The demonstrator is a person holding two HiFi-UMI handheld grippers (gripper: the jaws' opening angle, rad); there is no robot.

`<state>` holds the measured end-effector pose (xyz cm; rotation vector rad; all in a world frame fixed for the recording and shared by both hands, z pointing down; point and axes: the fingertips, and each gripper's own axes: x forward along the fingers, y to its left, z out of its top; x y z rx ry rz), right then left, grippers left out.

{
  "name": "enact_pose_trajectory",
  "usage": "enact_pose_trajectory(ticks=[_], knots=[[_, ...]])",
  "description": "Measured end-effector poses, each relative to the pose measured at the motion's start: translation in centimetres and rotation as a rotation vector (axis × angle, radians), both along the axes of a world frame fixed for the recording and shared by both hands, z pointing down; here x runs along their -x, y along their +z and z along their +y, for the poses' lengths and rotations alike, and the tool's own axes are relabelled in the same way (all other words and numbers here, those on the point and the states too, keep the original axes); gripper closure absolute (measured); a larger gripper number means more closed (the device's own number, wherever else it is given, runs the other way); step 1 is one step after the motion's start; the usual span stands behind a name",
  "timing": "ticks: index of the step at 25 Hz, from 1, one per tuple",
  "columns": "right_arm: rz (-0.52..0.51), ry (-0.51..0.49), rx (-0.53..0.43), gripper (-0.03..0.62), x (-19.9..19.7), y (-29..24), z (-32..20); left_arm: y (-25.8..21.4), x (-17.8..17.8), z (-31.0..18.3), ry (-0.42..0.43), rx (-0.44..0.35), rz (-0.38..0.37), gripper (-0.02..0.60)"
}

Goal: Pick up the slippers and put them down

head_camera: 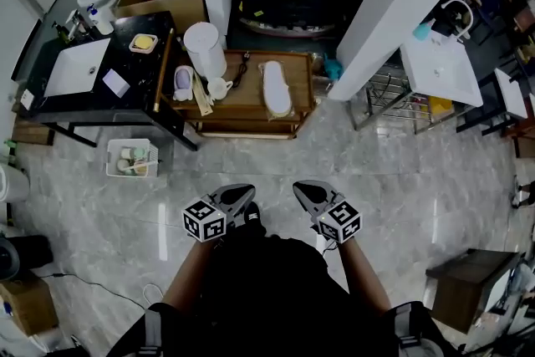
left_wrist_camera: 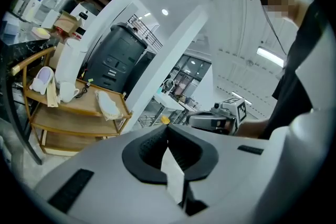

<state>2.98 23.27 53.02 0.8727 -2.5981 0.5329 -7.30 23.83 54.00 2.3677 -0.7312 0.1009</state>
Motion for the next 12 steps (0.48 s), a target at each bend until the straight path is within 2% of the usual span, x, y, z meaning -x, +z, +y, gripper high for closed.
enact_pose_trajectory(ticks=[6, 12], knots=[[0.009, 0.03, 0.02, 0.586, 1.8, 0.8, -1.8, 0.0, 1.2, -3.1, 0.059, -0.002, 0.0, 0.571], [0.024, 0.04, 0.028, 0.586, 2.6, 1.1, -3.4, 0.0, 2.4, -5.2, 0.052, 0.01, 0.006, 0.571]])
